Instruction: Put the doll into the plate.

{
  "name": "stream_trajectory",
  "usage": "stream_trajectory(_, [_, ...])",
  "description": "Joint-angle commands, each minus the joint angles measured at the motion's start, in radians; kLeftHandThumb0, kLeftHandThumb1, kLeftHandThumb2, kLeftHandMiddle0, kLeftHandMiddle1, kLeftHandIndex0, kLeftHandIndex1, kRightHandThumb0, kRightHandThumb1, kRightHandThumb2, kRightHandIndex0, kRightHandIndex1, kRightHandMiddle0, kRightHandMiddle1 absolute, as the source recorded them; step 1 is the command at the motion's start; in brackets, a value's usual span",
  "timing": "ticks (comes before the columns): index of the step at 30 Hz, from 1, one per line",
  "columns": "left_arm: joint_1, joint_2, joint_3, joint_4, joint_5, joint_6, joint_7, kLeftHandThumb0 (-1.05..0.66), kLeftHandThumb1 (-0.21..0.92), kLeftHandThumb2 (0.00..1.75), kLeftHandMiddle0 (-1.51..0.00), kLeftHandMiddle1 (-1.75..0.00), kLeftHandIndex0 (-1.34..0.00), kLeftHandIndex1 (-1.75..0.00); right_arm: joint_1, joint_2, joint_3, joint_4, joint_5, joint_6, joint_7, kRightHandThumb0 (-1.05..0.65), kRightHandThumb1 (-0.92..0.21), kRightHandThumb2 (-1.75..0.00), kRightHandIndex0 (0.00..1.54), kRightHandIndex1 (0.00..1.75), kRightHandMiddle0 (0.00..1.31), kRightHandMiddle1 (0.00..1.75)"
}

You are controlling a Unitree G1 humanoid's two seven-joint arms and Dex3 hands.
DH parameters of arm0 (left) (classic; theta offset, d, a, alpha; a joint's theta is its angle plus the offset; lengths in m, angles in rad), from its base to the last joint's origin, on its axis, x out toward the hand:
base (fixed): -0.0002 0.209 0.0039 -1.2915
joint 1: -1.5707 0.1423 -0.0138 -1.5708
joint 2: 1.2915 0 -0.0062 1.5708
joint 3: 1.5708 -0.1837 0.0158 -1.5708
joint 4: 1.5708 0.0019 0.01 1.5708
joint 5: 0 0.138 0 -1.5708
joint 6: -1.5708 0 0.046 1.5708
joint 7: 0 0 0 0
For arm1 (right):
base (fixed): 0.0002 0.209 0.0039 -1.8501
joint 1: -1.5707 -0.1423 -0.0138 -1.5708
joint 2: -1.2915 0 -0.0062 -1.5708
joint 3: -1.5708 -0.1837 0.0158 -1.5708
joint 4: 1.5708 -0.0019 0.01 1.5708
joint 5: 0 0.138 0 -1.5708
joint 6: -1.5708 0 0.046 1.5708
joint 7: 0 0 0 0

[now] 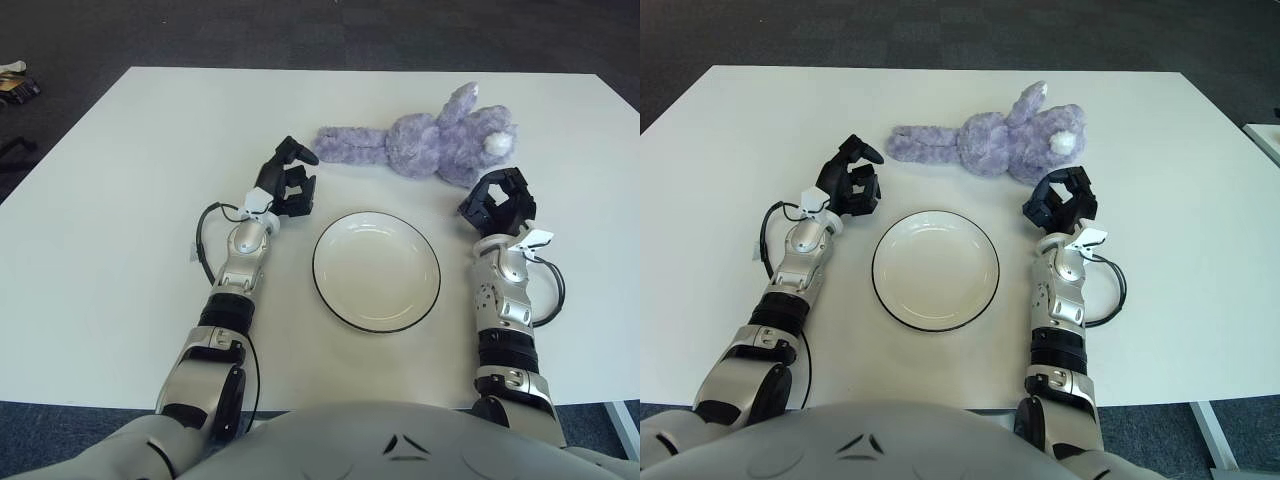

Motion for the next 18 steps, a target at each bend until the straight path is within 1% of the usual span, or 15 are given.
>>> stream_trajectory(1, [0.047,0.014,-0.013,-0.005,-0.007,0.032,-0.033,-0.03,0.66,0.87,-0.34,-1.7,-0.29,-1.7,0.086,0.024,-0.018,0.1,0.01,0.047,-0.019,-0.47,-0.36,-1.26,1.0,1.75,0.58,1.75])
stream_trajectory(2, [0.047,0.014,-0.014,-0.011,-0.009,0.038,-0.037,-0.03,0.67,0.86,-0.33,-1.69,-0.29,-1.7,0.085,0.022,-0.018,0.101,0.009,0.047,-0.02,-0.47,-0.36,-1.26,1.0,1.75,0.58,1.75])
stream_trajectory(4, [0.044,0.015,-0.018,-0.024,-0.011,0.052,-0.046,-0.02,0.74,0.74,-0.29,-1.67,-0.26,-1.67,0.082,0.012,-0.021,0.103,0.003,0.052,-0.025,-0.47,-0.36,-1.26,0.99,1.75,0.58,1.75])
stream_trajectory(5, [0.04,0.018,-0.021,-0.03,-0.011,0.057,-0.052,-0.01,0.8,0.64,-0.27,-1.65,-0.25,-1.66,0.08,0.007,-0.022,0.103,-0.001,0.055,-0.031,-0.47,-0.36,-1.26,0.99,1.75,0.58,1.75])
stream_trajectory(6, [0.038,0.02,-0.022,-0.035,-0.011,0.062,-0.055,0.12,0.85,0.53,-0.31,-1.61,-0.16,-1.59,0.079,0.004,-0.023,0.104,-0.004,0.057,-0.034,-0.47,-0.36,-1.26,0.97,1.75,0.58,1.75])
stream_trajectory(7, [0.033,0.023,-0.025,-0.038,-0.004,0.061,-0.055,0.2,0.87,0.45,-0.34,-1.58,-0.1,-1.54,0.077,-0.002,-0.025,0.104,-0.008,0.06,-0.038,-0.47,-0.36,-1.26,0.96,1.75,0.58,1.75])
stream_trajectory(8, [0.03,0.025,-0.027,-0.041,0.001,0.061,-0.055,0.2,0.87,0.45,-0.34,-1.58,-0.1,-1.54,0.076,-0.006,-0.026,0.104,-0.01,0.063,-0.041,-0.47,-0.36,-1.26,0.96,1.75,0.58,1.75])
stream_trajectory(9, [0.025,0.03,-0.031,-0.044,0.015,0.054,-0.05,-0.15,0.71,0.59,-0.3,-1.46,-0.05,-1.45,0.076,-0.013,-0.028,0.1,-0.012,0.068,-0.043,-0.46,-0.37,-1.24,0.95,1.75,0.57,1.75])
stream_trajectory(10, [0.022,0.033,-0.034,-0.045,0.024,0.049,-0.045,-0.23,0.66,0.64,-0.28,-1.43,-0.04,-1.41,0.076,-0.018,-0.029,0.097,-0.012,0.072,-0.044,-0.46,-0.38,-1.24,0.94,1.75,0.57,1.75])
stream_trajectory(11, [0.02,0.035,-0.035,-0.046,0.03,0.047,-0.043,-0.35,0.59,0.7,-0.25,-1.37,-0.03,-1.37,0.076,-0.02,-0.029,0.095,-0.013,0.074,-0.044,-0.46,-0.38,-1.23,0.93,1.75,0.56,1.75])
stream_trajectory(12, [0.017,0.038,-0.039,-0.046,0.045,0.037,-0.034,-0.43,0.55,0.75,-0.23,-1.34,-0.02,-1.34,0.078,-0.024,-0.03,0.087,-0.012,0.081,-0.044,-0.46,-0.39,-1.22,0.92,1.75,0.56,1.75])
stream_trajectory(13, [0.014,0.041,-0.043,-0.045,0.062,0.026,-0.022,-0.46,0.53,0.76,-0.22,-1.31,-0.01,-1.31,0.08,-0.028,-0.031,0.077,-0.011,0.087,-0.043,-0.46,-0.39,-1.22,0.92,1.75,0.55,1.75])
stream_trajectory(14, [0.012,0.043,-0.047,-0.044,0.074,0.018,-0.013,-0.52,0.51,0.77,-0.2,-1.24,-0.01,-1.24,0.082,-0.031,-0.031,0.069,-0.011,0.092,-0.042,-0.46,-0.4,-1.22,0.92,1.75,0.55,1.75])
stream_trajectory(16, [0.003,0.048,-0.054,-0.041,0.105,-0.001,0.008,-0.58,0.5,0.77,-0.17,-1.16,0.0,-1.16,0.086,-0.035,-0.031,0.052,-0.01,0.103,-0.041,-0.45,-0.4,-1.21,0.91,1.75,0.55,1.75])
stream_trajectory(18, [-0.012,0.053,-0.064,-0.035,0.135,-0.018,0.029,-0.64,0.51,0.74,-0.15,-1.05,0.0,-1.05,0.09,-0.04,-0.031,0.035,-0.009,0.116,-0.039,-0.45,-0.41,-1.2,0.91,1.75,0.54,1.75])
